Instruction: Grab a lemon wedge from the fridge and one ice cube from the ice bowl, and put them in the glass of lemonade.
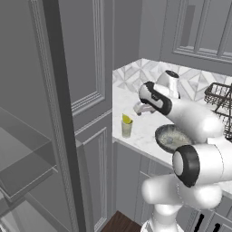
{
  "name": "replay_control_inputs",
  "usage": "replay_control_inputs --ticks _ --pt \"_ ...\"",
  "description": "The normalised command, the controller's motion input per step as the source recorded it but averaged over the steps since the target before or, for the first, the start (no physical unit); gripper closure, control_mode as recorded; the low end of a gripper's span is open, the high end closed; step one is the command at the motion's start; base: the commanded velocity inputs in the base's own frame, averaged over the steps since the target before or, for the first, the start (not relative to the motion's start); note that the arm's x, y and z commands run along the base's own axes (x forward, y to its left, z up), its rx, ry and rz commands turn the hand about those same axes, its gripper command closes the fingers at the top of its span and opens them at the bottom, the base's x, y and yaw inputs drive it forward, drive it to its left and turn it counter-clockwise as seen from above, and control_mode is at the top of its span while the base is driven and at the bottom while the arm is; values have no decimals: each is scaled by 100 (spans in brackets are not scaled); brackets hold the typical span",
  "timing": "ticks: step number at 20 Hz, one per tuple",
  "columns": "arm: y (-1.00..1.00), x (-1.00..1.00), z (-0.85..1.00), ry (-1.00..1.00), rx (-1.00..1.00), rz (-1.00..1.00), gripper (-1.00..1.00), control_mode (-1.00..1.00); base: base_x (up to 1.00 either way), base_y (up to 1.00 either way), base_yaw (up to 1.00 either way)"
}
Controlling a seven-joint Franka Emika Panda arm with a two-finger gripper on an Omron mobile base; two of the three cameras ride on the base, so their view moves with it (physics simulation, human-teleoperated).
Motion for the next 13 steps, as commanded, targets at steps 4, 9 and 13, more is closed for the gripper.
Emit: replay_control_inputs --ticks 4,9,13 --pt "-7 -54 82 0 15 -3 -100 -100 0 0 0" --pt "0 -69 80 0 11 -5 -100 -100 0 0 0" --pt "-2 -57 77 0 10 -11 -100 -100 0 0 0"
